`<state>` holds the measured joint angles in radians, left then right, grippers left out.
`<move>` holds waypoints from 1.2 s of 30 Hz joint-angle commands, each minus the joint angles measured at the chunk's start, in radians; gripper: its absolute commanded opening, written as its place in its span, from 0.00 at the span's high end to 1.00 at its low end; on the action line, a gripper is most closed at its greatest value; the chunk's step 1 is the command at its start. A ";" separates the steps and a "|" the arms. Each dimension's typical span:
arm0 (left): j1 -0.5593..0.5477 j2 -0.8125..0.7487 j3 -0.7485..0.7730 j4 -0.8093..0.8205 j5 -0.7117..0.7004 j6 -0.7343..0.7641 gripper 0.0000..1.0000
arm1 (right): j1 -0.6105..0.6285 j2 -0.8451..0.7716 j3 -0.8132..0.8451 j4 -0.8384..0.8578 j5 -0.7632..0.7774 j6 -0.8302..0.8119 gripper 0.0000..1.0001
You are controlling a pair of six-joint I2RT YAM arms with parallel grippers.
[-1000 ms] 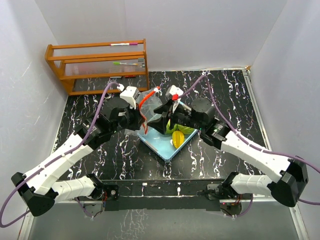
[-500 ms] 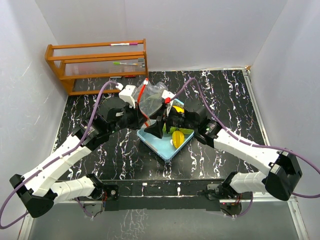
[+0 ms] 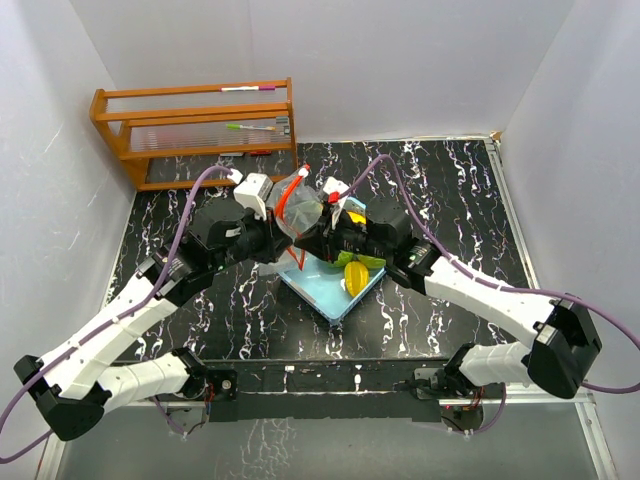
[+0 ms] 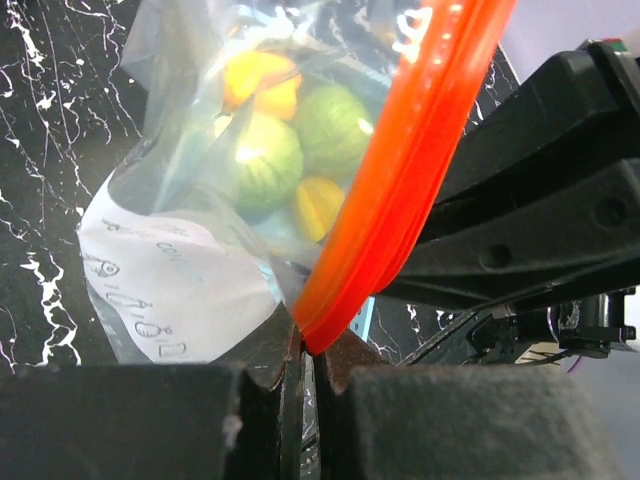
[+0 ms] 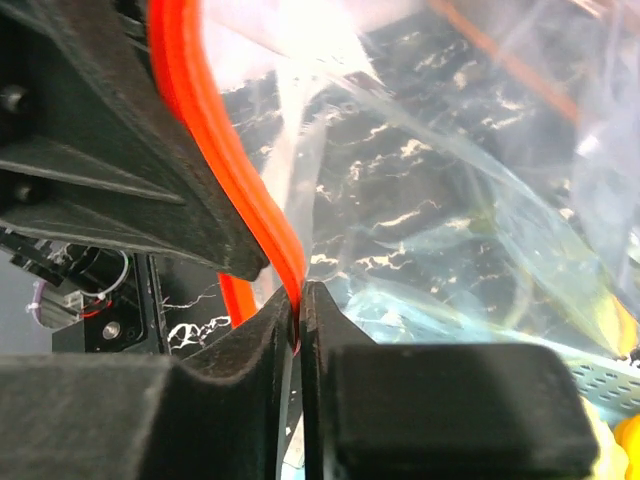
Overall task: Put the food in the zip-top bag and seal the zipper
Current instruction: Open the zipper of the food storage bag.
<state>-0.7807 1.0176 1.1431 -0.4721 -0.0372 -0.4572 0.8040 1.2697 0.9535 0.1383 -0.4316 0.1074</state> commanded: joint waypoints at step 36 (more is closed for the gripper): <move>0.058 0.056 0.123 -0.174 -0.673 0.265 1.00 | 0.001 -0.164 0.016 -0.282 0.501 0.332 0.64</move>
<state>-0.7528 1.1107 1.2057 -0.5987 -0.5392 -0.2813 0.8249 1.0927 0.9531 -0.2653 0.2642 0.5434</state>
